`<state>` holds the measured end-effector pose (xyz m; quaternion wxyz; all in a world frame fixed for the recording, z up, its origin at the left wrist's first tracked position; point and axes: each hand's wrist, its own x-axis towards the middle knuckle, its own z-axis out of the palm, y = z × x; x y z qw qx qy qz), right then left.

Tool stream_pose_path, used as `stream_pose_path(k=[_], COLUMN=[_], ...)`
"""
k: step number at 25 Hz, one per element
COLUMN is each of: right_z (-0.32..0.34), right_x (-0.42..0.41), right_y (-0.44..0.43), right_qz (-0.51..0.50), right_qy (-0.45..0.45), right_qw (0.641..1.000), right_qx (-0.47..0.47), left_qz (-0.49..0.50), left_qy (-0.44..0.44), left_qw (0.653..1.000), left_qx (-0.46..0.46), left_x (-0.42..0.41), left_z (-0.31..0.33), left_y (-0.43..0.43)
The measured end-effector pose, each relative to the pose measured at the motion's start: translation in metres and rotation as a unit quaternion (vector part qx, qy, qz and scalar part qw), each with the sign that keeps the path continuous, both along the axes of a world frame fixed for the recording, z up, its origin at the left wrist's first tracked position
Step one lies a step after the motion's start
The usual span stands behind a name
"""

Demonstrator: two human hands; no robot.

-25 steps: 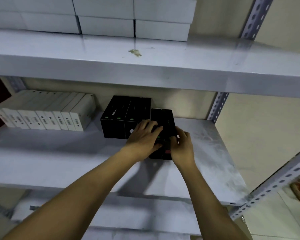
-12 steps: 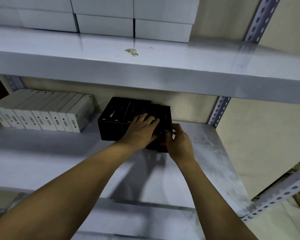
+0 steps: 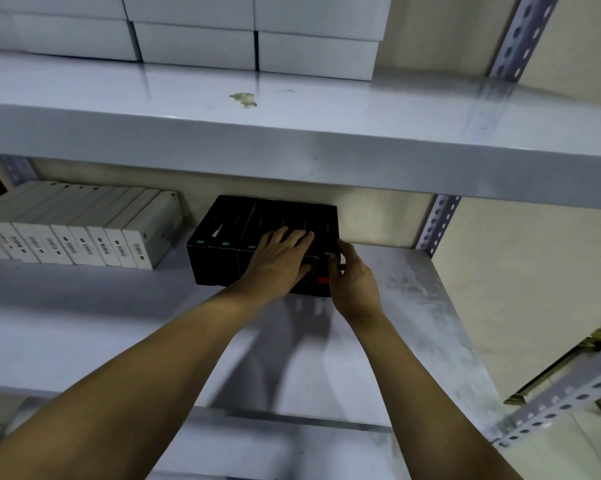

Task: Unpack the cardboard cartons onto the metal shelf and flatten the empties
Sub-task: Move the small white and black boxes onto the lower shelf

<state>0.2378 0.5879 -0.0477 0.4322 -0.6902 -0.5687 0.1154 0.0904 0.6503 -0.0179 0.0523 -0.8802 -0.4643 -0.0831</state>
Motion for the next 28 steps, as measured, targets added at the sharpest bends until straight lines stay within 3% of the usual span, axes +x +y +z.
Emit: stream_pose_path(k=[16,20,28], right_z=[0.000,0.001,0.008], right_x=[-0.004,-0.018,-0.051], right_y=[-0.053,-0.070,-0.086], right_qz=[0.048,0.056,0.100], right_qy=[0.052,0.044,0.027], right_qw=[0.998,0.997,0.995], right_qx=[-0.002,0.028,0.000], left_qz=[0.043,0.050,0.123], left_qy=[-0.112,-0.145,-0.225], left_qw=[0.993,0.988,0.967], left_qx=[-0.023,-0.002,0.001], left_x=[-0.019,-0.032,-0.066], left_z=[-0.013,-0.022,-0.019], left_y=[-0.064,-0.089,-0.127])
